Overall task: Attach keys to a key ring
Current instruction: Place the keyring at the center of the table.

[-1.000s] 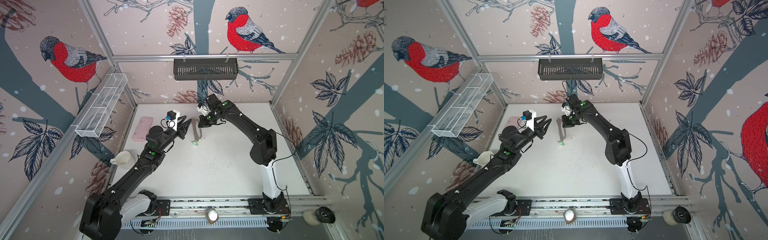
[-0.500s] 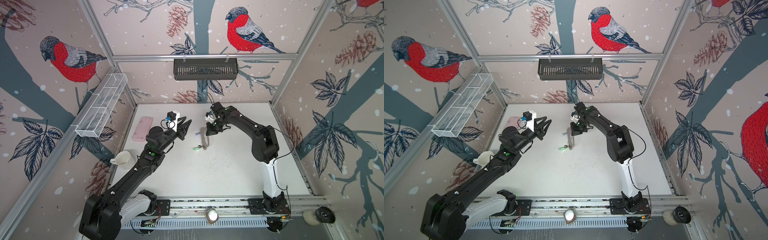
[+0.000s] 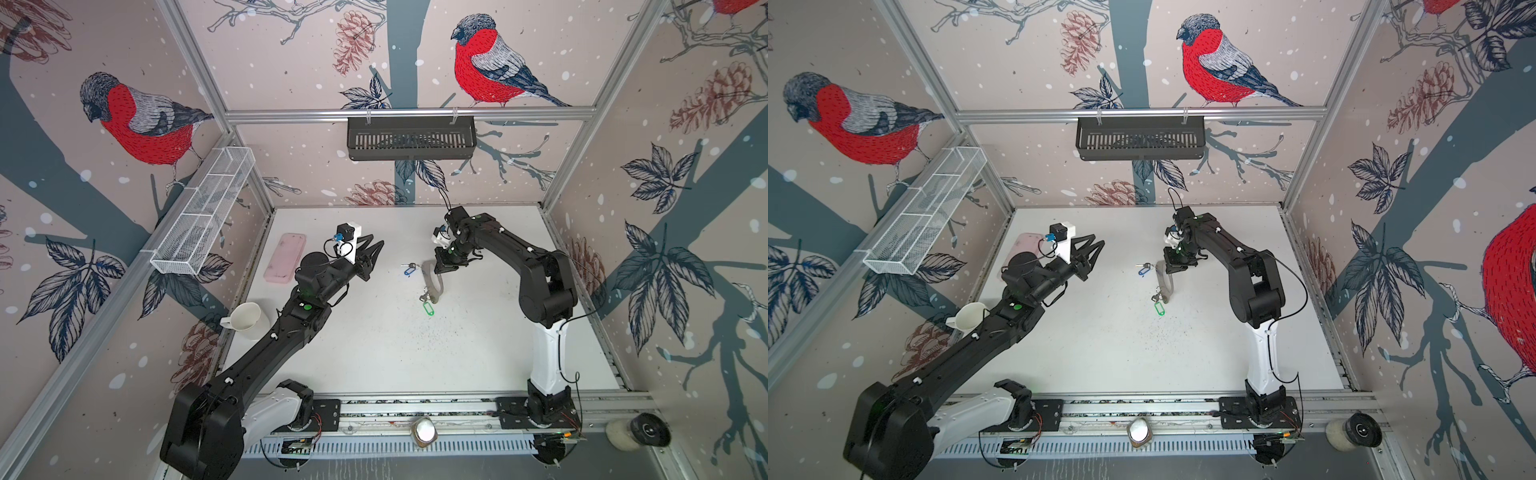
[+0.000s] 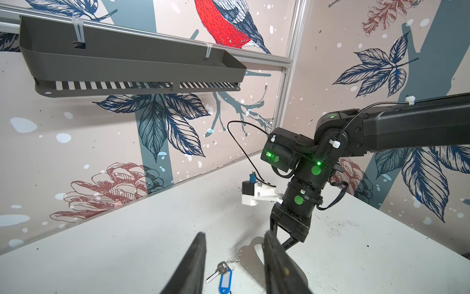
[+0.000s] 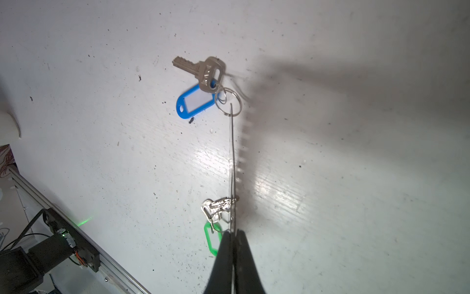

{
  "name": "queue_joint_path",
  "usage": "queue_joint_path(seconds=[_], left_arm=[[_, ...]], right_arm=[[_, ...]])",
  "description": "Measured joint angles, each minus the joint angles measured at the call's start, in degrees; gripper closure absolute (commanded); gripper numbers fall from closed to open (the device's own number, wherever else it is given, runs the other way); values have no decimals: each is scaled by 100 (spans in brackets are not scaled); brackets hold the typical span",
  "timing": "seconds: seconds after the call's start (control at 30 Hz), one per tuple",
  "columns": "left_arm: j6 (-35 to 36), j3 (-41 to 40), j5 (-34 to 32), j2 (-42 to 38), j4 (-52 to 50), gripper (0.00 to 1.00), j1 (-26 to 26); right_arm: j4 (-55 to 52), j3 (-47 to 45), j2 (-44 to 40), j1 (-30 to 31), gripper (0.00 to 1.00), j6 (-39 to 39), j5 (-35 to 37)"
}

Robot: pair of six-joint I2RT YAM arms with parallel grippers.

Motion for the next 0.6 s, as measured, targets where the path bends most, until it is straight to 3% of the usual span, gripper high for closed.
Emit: queue_joint_path(seconds=[0.6], left_arm=[[4,-7,22,46,7,61,0]], right_arm=[[-4,-234,-85,-621,100,-262,310]])
